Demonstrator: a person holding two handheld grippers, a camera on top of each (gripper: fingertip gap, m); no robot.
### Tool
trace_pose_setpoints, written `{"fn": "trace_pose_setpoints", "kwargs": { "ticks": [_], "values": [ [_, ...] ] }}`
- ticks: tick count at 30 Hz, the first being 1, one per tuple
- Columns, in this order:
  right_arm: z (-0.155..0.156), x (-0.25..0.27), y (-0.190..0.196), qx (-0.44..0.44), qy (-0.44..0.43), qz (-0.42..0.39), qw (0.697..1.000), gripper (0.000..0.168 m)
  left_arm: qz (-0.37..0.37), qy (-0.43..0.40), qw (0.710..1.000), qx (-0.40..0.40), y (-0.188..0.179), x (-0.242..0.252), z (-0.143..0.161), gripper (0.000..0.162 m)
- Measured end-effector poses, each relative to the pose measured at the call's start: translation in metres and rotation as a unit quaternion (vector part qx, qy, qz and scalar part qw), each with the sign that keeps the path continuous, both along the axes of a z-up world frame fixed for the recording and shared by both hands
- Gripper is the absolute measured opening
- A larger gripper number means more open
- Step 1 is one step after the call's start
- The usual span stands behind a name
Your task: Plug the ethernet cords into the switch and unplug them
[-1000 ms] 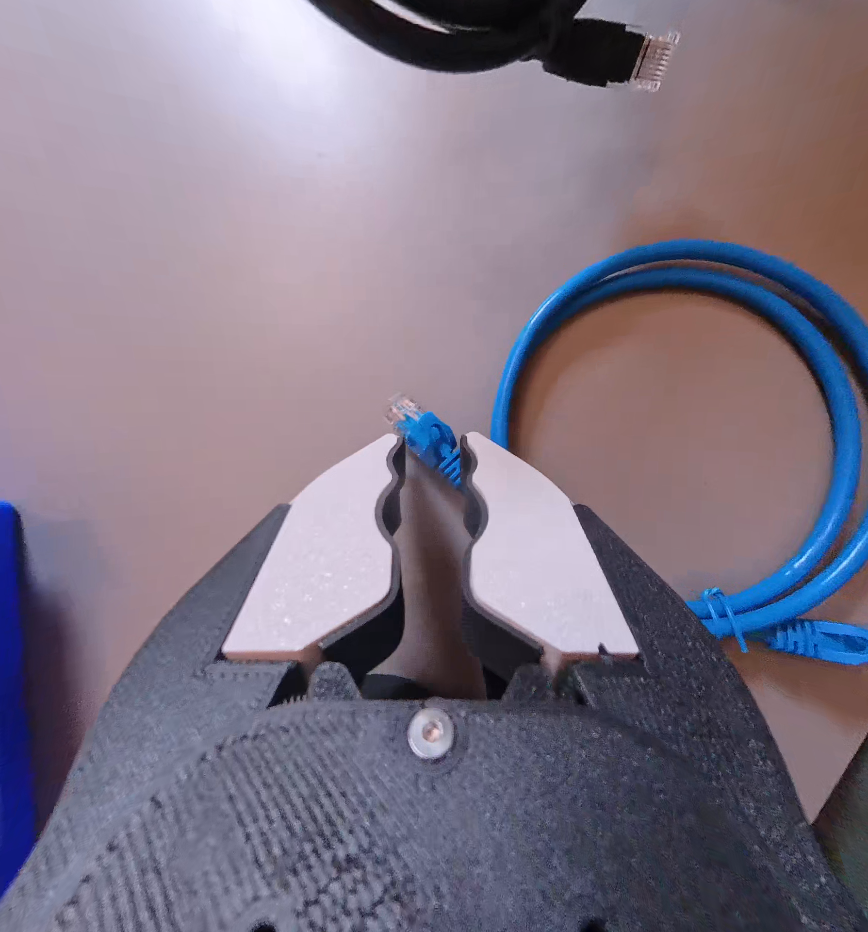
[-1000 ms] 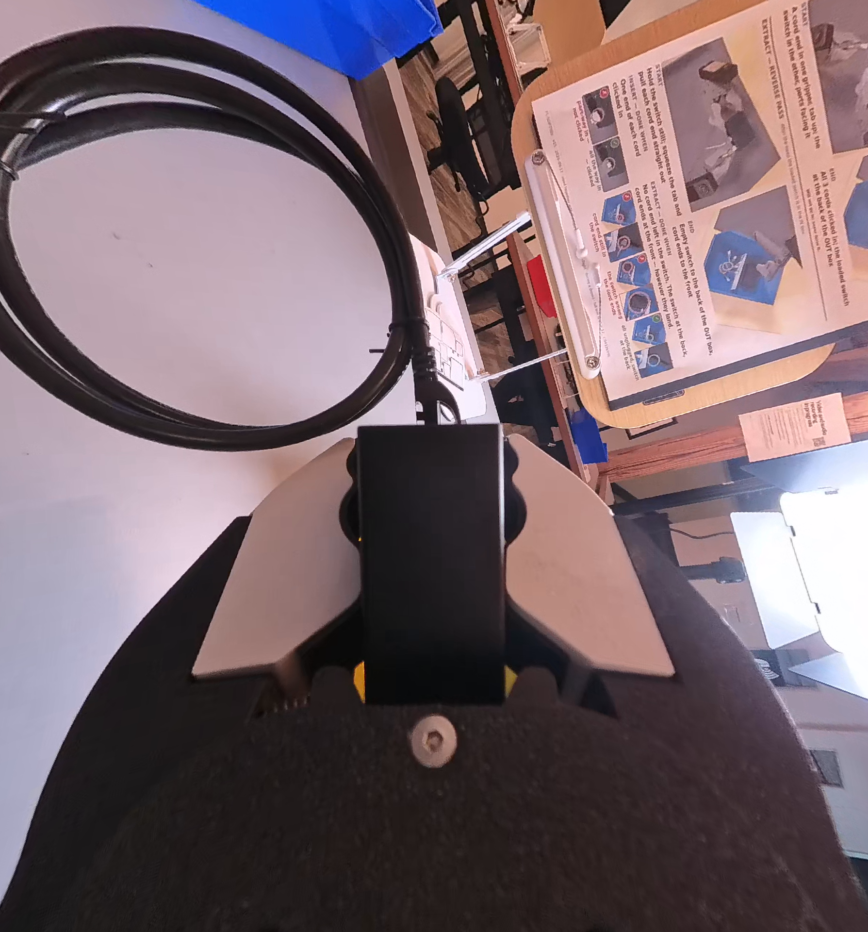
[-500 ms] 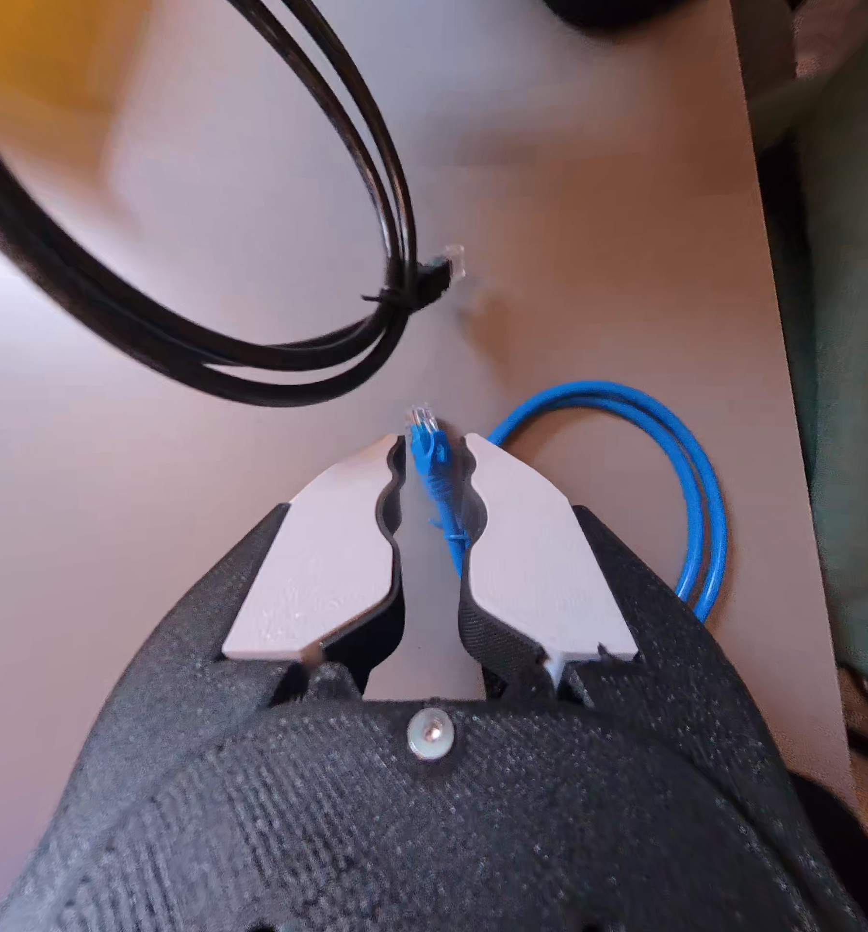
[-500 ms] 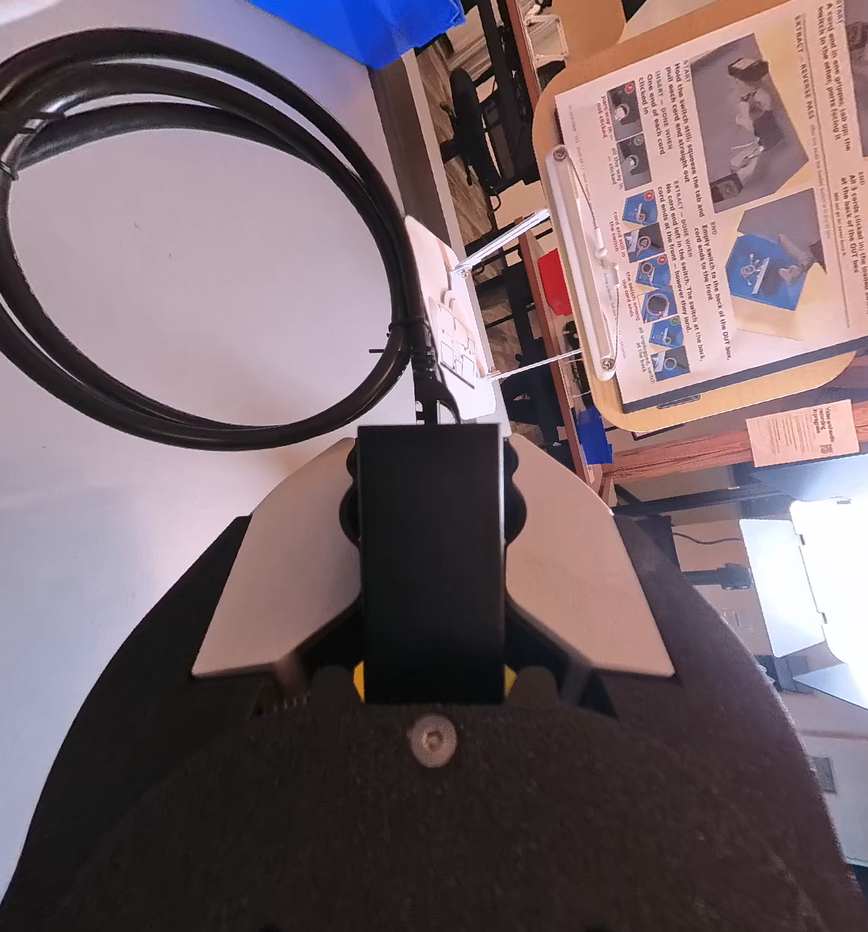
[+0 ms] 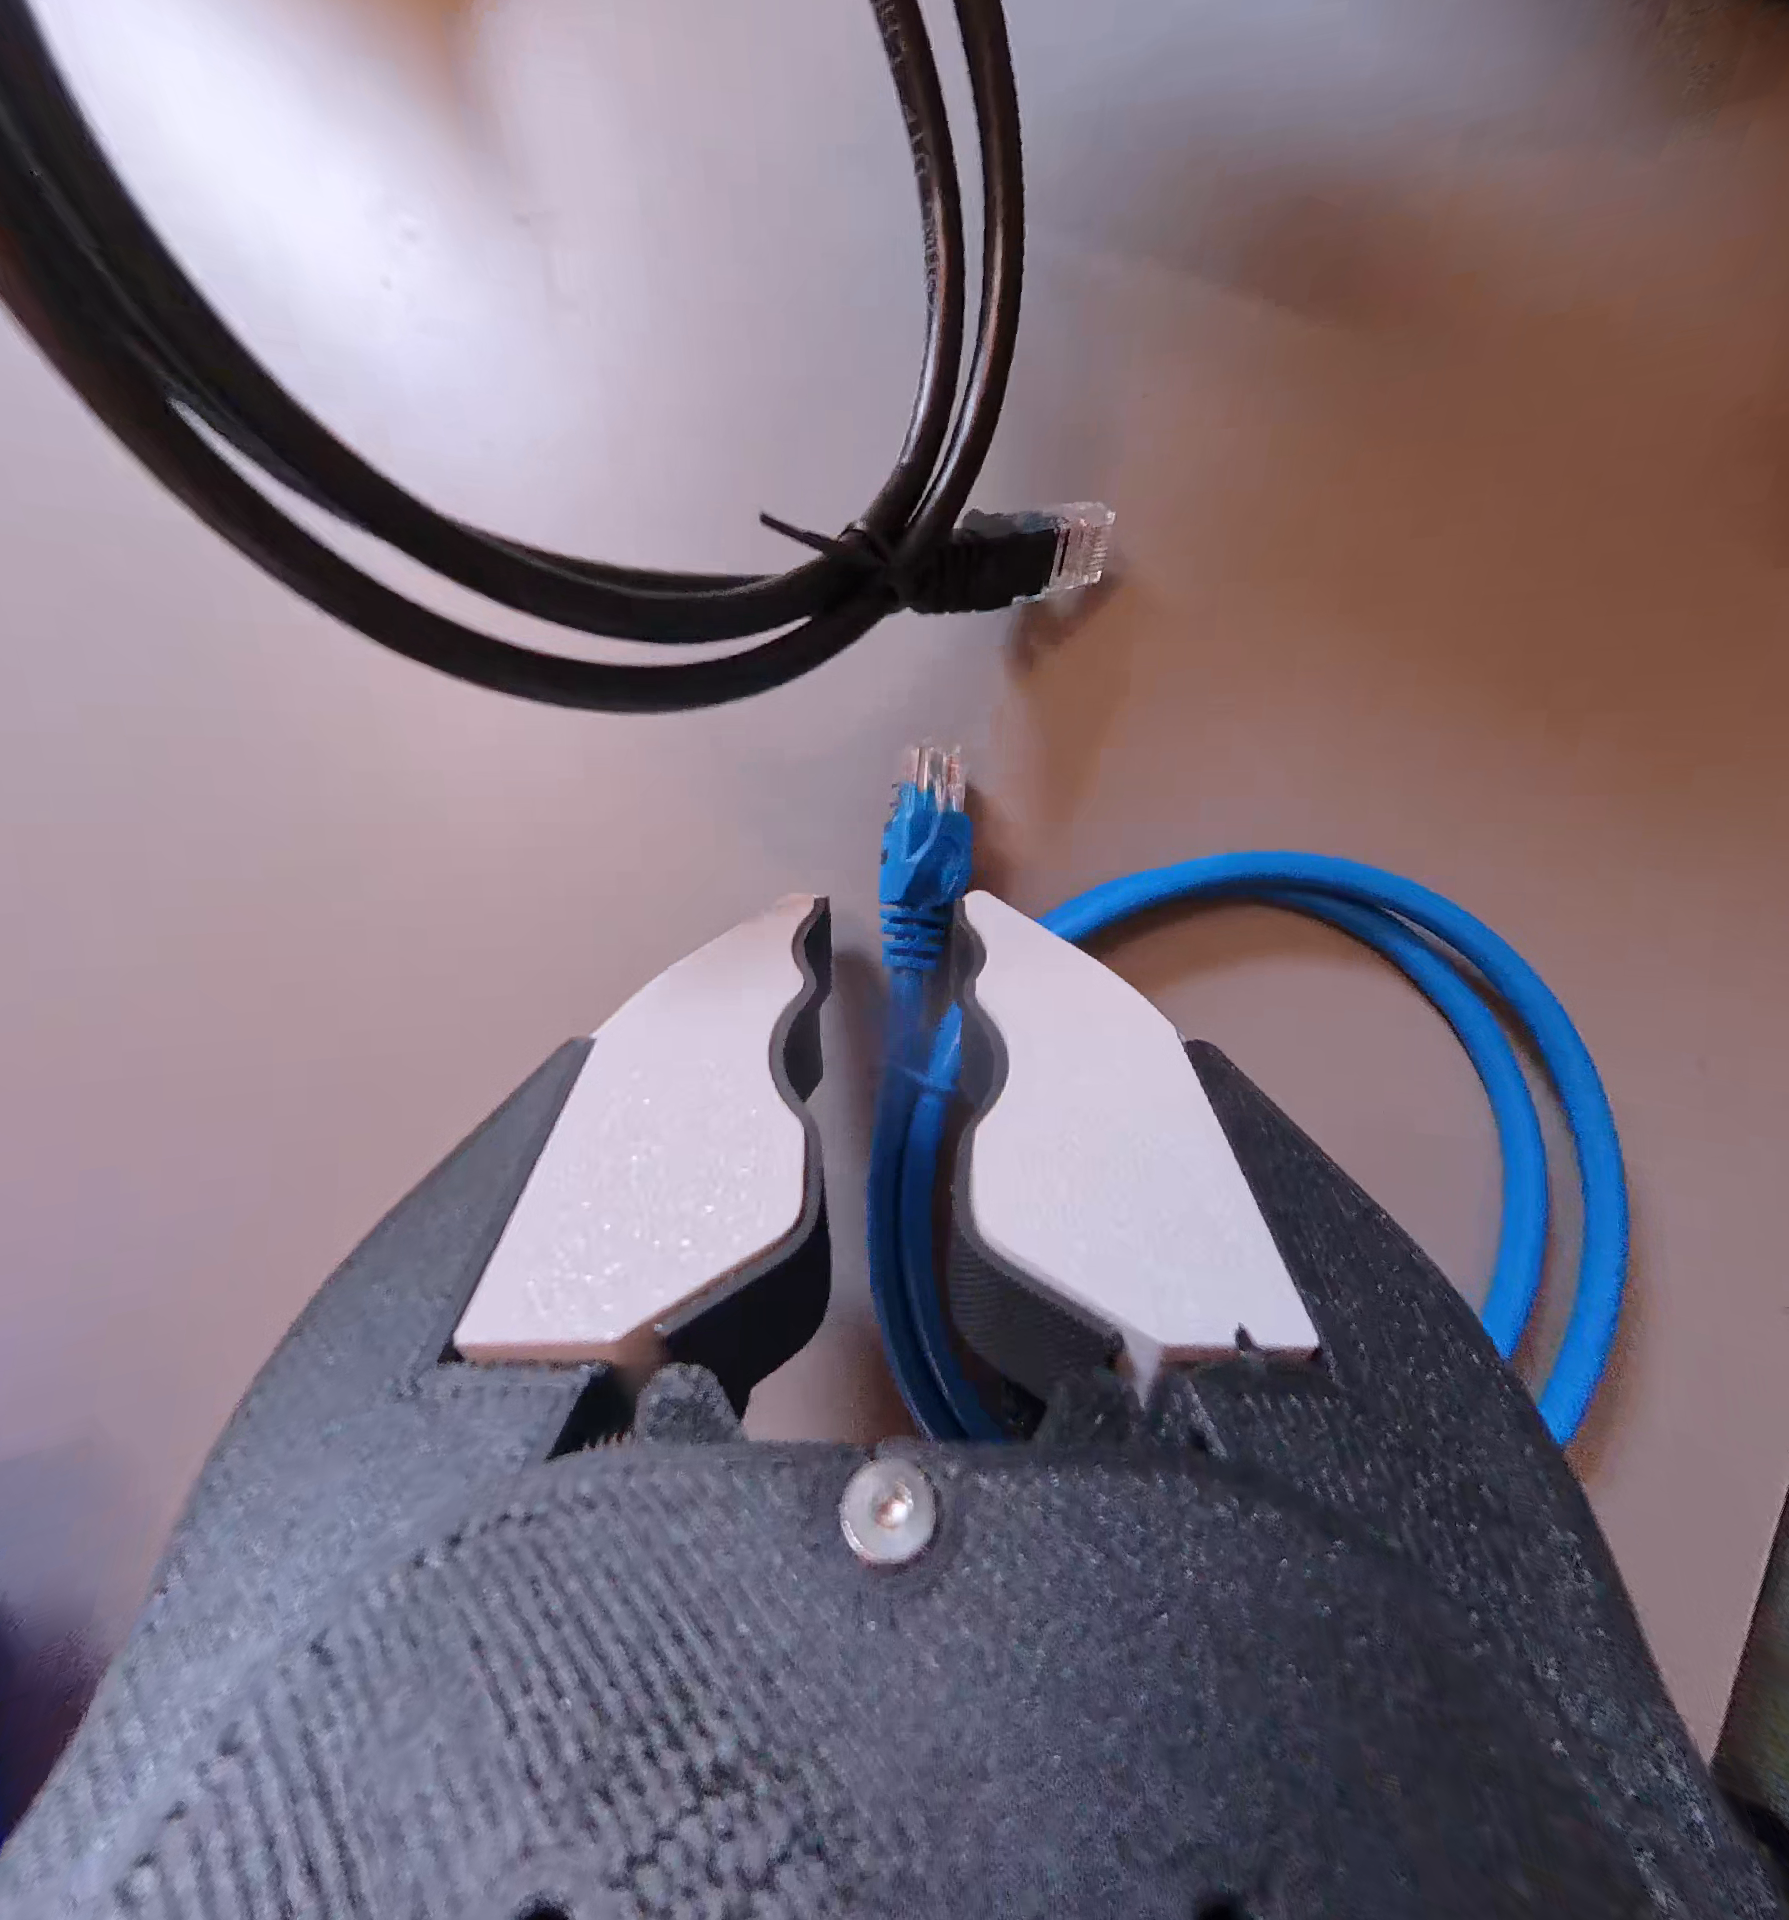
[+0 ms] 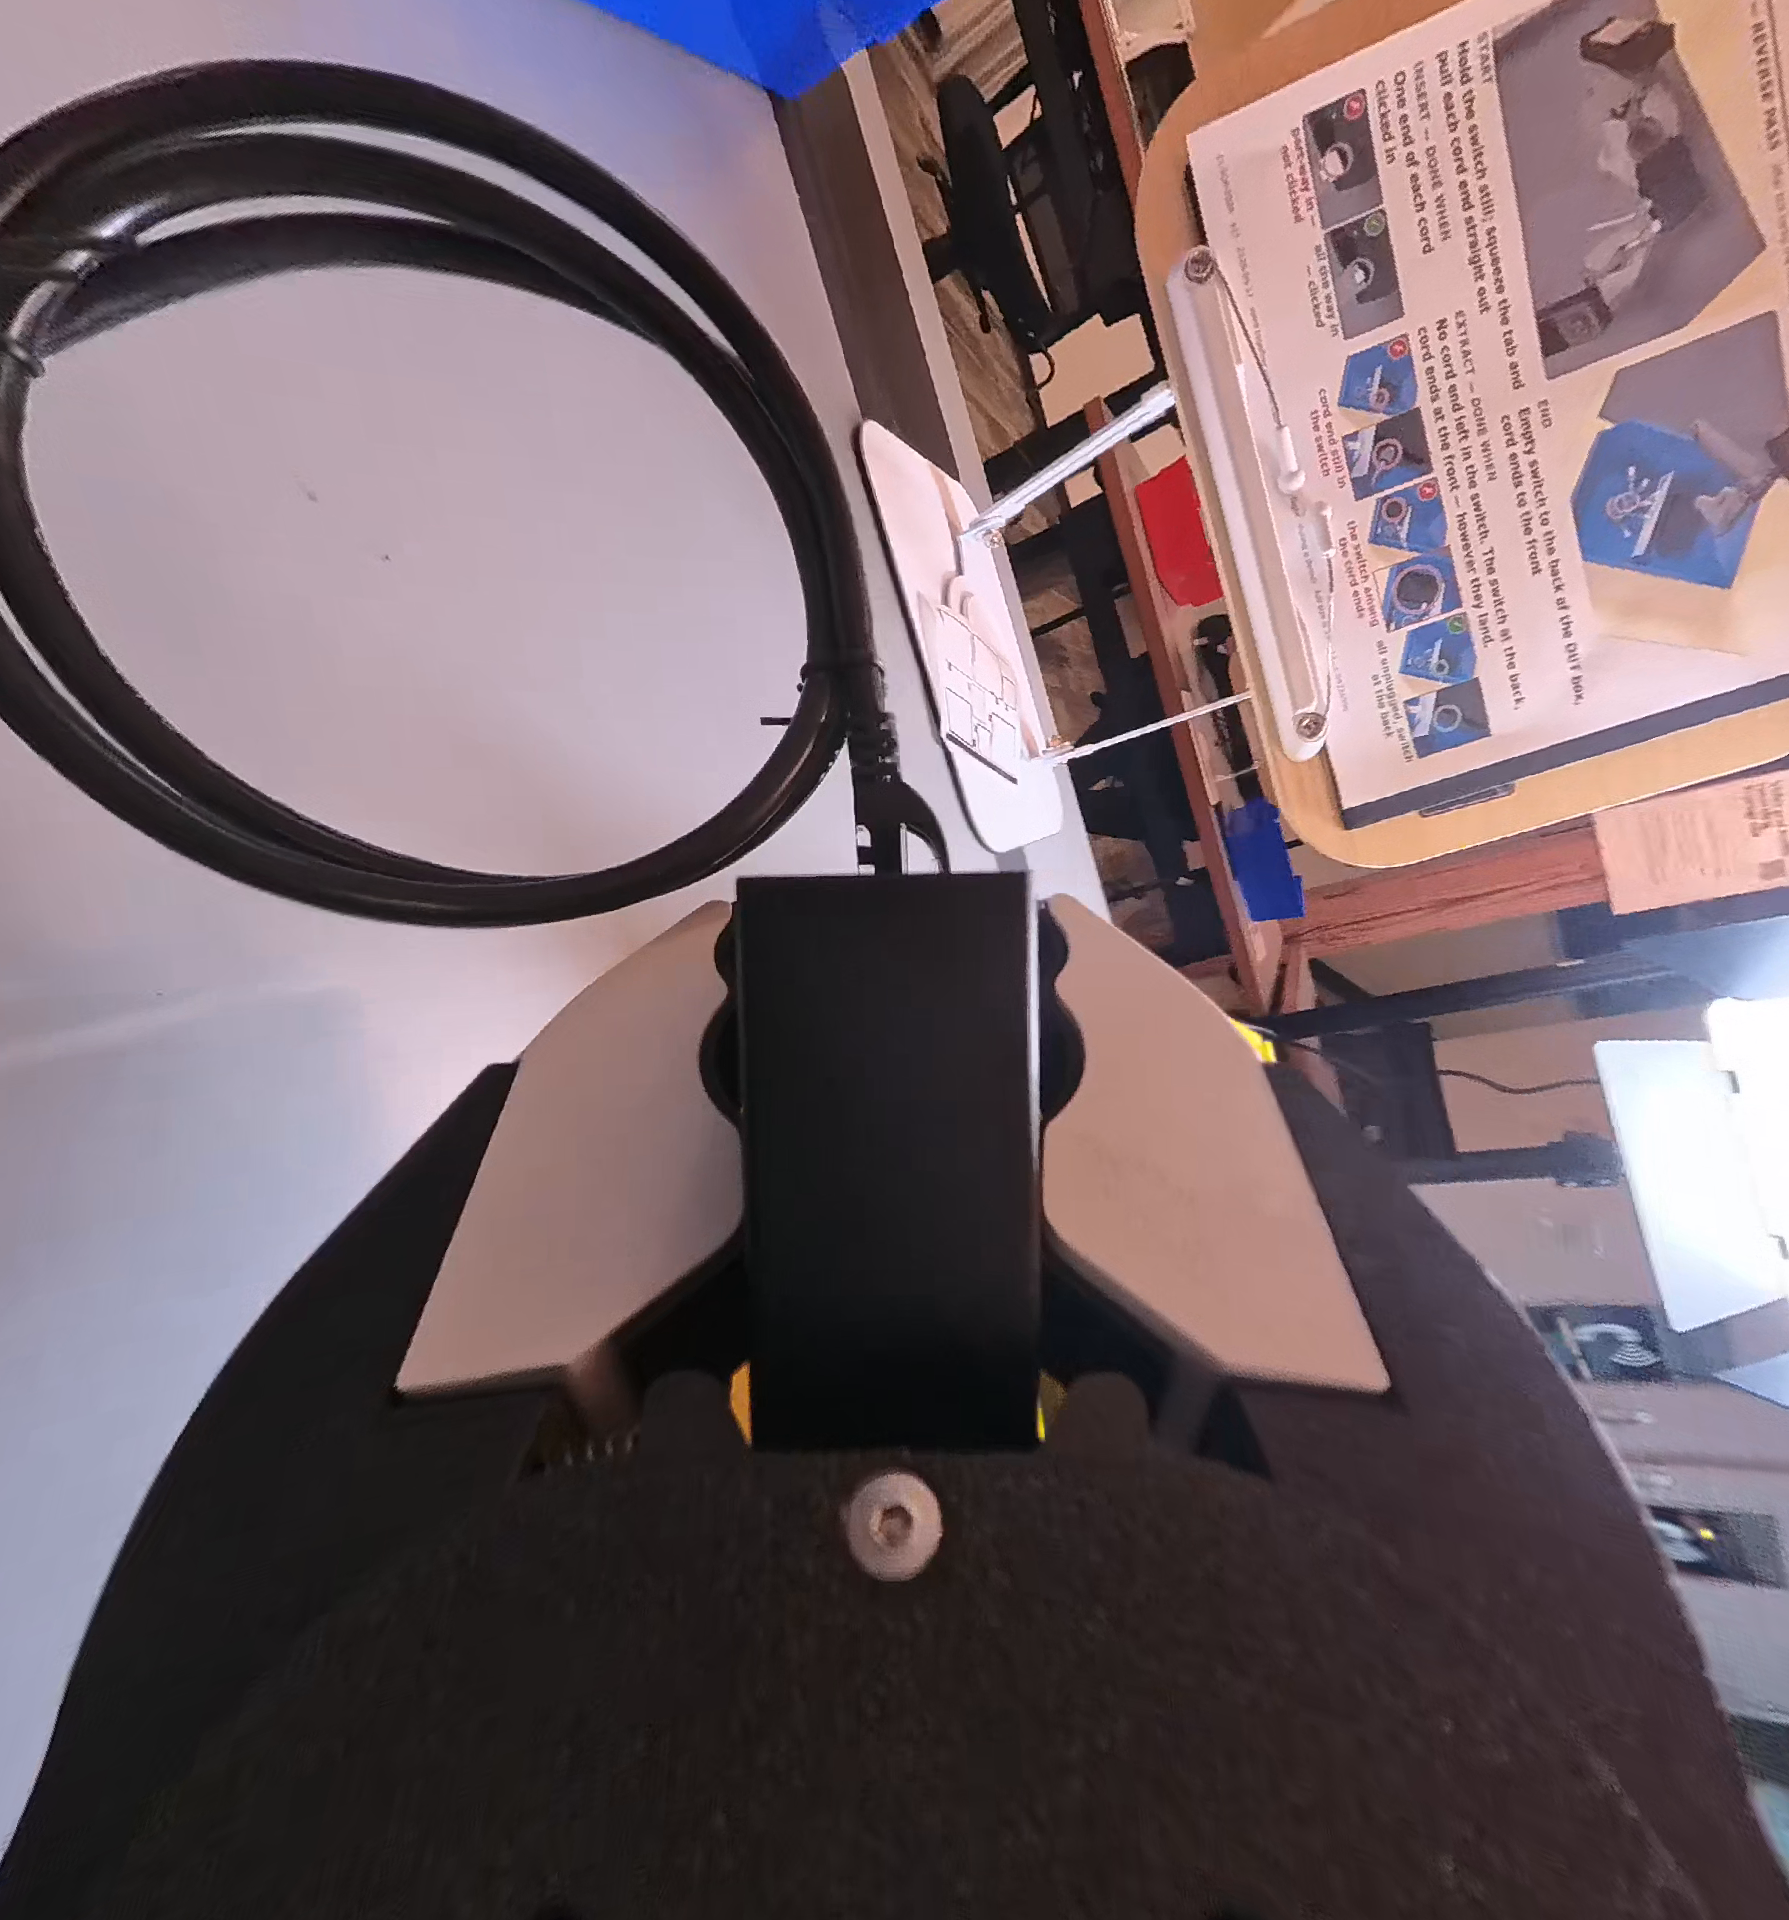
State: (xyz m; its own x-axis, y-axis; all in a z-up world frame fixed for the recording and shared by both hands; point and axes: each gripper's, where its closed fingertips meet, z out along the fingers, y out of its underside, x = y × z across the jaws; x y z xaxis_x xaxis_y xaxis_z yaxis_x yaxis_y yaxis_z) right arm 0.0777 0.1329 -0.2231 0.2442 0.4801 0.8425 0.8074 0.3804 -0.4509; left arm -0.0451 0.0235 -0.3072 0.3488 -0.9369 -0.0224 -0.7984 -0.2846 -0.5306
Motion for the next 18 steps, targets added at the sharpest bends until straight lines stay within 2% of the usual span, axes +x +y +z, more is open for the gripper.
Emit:
{"fn": "trace_pose_setpoints", "kwargs": {
  "ticks": [1, 13, 16, 18],
  "values": [
    [0.0, 0.0, 0.0, -0.006, 0.007, -0.001, 1.0, 0.052, -0.007, 0.006, 1.0, 0.008, 0.0, 0.0, 0.0, 0.021],
    [-0.005, 0.01, 0.011, -0.06, 0.059, -0.023, 0.996, 0.052, -0.044, 0.013, 0.994, 0.097, 0.003, 0.006, -0.002, 0.014],
    [-0.006, 0.009, 0.01, -0.061, 0.058, -0.021, 0.996, 0.052, -0.048, 0.009, 0.995, 0.089, 0.003, 0.006, -0.002, 0.013],
    [-0.004, 0.009, 0.008, -0.055, 0.058, -0.016, 0.997, 0.052, -0.047, -0.025, 0.998, 0.037, 0.001, 0.005, -0.001, 0.013]
  ]
}}
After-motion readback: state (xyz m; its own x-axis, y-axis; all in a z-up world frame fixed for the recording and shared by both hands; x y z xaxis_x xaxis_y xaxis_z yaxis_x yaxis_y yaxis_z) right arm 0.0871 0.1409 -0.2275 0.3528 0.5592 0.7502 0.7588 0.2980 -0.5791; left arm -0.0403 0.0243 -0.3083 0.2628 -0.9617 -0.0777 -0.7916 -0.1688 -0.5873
